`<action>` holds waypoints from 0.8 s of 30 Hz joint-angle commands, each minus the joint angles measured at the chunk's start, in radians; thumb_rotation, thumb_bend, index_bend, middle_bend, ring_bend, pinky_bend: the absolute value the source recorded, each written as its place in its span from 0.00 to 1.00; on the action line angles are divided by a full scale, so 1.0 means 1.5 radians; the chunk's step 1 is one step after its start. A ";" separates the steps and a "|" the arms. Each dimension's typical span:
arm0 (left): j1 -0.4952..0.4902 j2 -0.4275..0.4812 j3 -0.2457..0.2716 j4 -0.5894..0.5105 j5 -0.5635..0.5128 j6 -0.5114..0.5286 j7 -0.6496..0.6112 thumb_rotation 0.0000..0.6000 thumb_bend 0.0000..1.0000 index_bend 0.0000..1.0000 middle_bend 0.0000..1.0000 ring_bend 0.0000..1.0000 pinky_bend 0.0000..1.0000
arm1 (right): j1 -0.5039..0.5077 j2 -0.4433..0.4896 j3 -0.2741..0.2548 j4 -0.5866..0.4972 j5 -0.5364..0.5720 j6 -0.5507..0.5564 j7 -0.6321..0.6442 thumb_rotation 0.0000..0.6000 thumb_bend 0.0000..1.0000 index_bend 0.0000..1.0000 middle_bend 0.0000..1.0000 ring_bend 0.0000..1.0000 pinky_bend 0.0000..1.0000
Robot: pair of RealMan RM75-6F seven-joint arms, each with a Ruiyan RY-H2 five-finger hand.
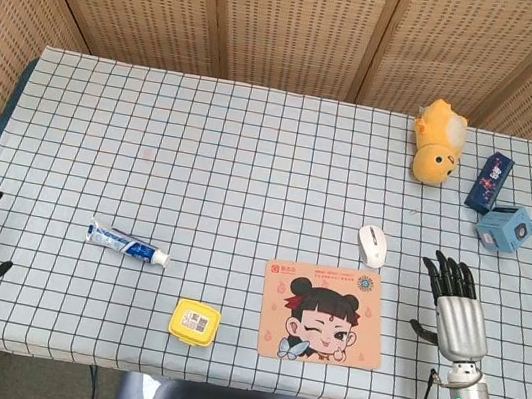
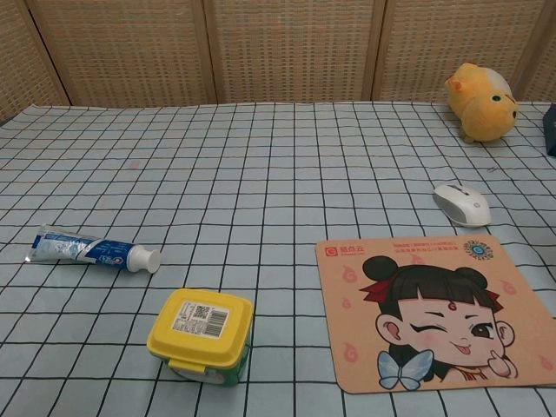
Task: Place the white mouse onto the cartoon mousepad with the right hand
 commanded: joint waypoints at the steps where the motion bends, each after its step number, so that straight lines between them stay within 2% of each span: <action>1: 0.000 0.000 0.000 0.000 0.000 0.000 0.000 1.00 0.03 0.00 0.00 0.00 0.00 | 0.000 0.000 0.000 0.000 0.000 -0.001 -0.001 1.00 0.20 0.10 0.00 0.00 0.00; 24: 0.003 0.006 -0.003 -0.006 0.001 0.008 -0.007 1.00 0.03 0.00 0.00 0.00 0.00 | 0.002 -0.001 0.016 -0.024 0.011 -0.019 -0.001 1.00 0.20 0.10 0.00 0.00 0.00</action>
